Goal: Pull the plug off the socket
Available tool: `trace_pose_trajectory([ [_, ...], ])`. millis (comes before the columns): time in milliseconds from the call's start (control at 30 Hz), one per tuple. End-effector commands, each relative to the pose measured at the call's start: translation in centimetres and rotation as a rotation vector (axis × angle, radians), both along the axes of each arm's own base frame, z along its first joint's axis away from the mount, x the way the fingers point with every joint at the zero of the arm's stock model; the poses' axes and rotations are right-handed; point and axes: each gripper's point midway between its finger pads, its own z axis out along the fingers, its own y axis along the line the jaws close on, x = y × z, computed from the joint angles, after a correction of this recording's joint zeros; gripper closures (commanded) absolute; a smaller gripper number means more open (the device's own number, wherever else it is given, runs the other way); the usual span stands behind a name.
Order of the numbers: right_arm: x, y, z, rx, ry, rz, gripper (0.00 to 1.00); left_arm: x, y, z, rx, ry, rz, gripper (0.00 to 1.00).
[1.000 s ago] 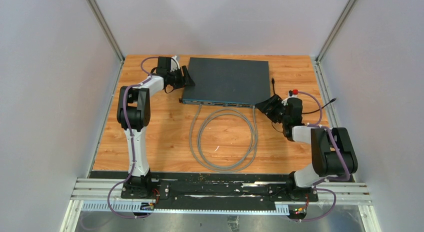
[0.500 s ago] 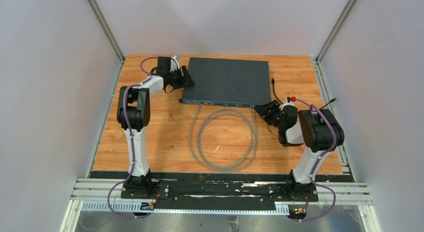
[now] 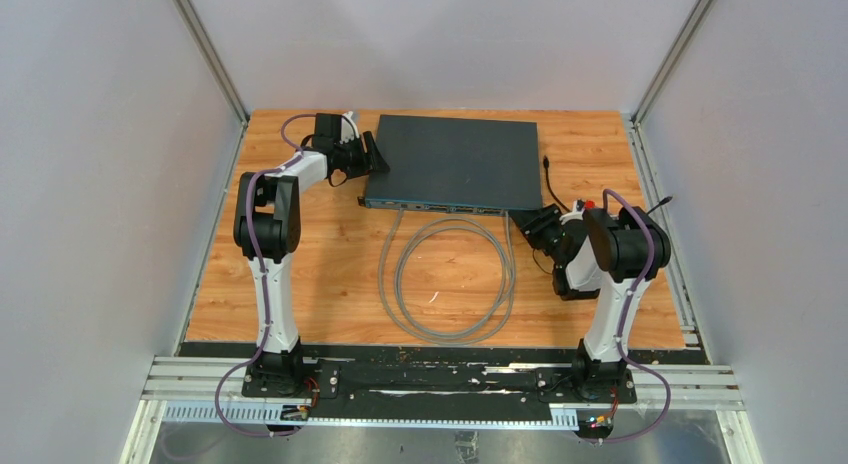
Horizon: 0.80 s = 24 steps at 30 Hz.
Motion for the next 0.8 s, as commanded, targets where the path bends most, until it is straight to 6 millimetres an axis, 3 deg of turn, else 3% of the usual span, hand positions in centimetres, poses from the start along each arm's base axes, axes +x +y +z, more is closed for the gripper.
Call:
trace_pose_trajectory([
  [0,-0.73,0.02,-1.58,-0.005,0.051,-0.034,0.52,-2.52,0.91,-3.67,0.052,0.125,0.005,0.38],
  [767,0.06,0.54,-2.41,0.01,0.077,-0.057,0.59,-2.59,0.87,-3.76,0.052,0.127,-0.002,0.39],
])
